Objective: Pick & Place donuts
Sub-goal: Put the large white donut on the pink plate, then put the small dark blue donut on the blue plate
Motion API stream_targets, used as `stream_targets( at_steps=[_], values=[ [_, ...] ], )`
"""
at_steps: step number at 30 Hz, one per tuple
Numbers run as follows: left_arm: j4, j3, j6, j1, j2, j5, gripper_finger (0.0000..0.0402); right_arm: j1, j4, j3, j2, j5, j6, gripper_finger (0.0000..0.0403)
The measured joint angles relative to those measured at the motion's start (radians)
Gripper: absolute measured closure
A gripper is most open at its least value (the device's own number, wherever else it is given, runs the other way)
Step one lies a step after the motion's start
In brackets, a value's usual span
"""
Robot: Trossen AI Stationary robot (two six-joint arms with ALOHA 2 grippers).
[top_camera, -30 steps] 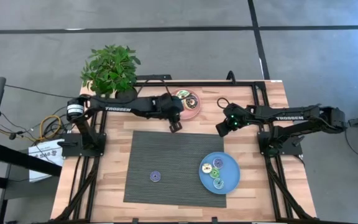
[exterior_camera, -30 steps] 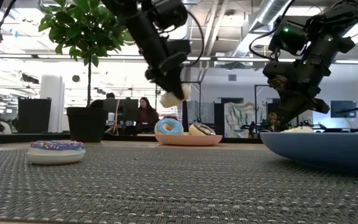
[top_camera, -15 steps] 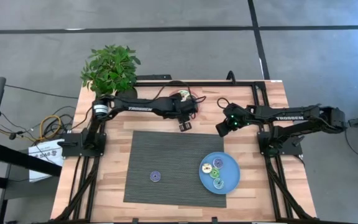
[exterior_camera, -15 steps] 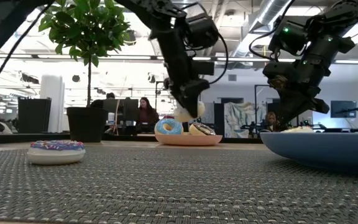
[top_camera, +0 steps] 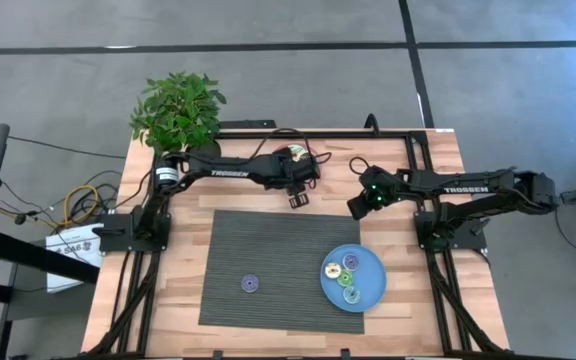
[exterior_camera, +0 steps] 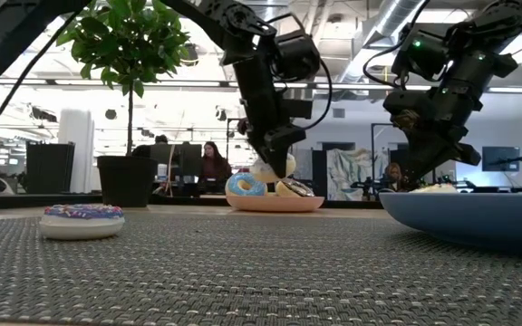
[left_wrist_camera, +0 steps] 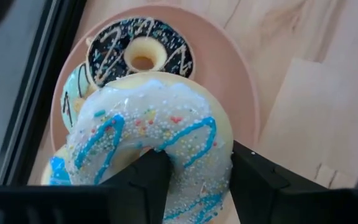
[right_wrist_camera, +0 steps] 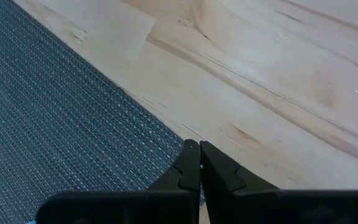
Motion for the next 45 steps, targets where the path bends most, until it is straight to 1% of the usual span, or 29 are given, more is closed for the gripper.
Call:
stream_targets(
  at_steps=[14,20,28,31,36,41,45],
  values=[
    [0.028,-0.031,-0.006,0.001,-0.001,-0.008,0.0202,0.0,0.0,0.0,0.0,0.0,0.001,0.0402],
    [0.025,-0.031,-0.006,0.001,-0.001,-0.008,0.0183,0.0,0.001,0.0,0.0,0.0,0.001,0.0402],
    [0.018,-0.031,0.005,0.001,-0.001,-0.015,0.0179,0.0,0.001,0.0,0.0,0.0,0.001,0.0402],
    [-0.014,-0.026,-0.006,-0.003,-0.001,-0.012,0.0179,0.0,0.001,0.0,0.0,0.0,0.001,0.0402],
    [-0.058,0.02,-0.043,-0.013,-0.001,-0.008,0.0179,0.0,0.001,0.0,0.0,0.0,0.001,0.0402],
    [-0.135,0.096,-0.051,-0.024,-0.003,-0.007,0.0179,0.0,0.001,0.0,0.0,0.0,-0.001,0.0402],
    [-0.218,0.125,-0.082,-0.015,-0.015,-0.003,0.0179,0.0,0.001,0.0,0.0,-0.001,-0.008,0.0402]
  ],
)
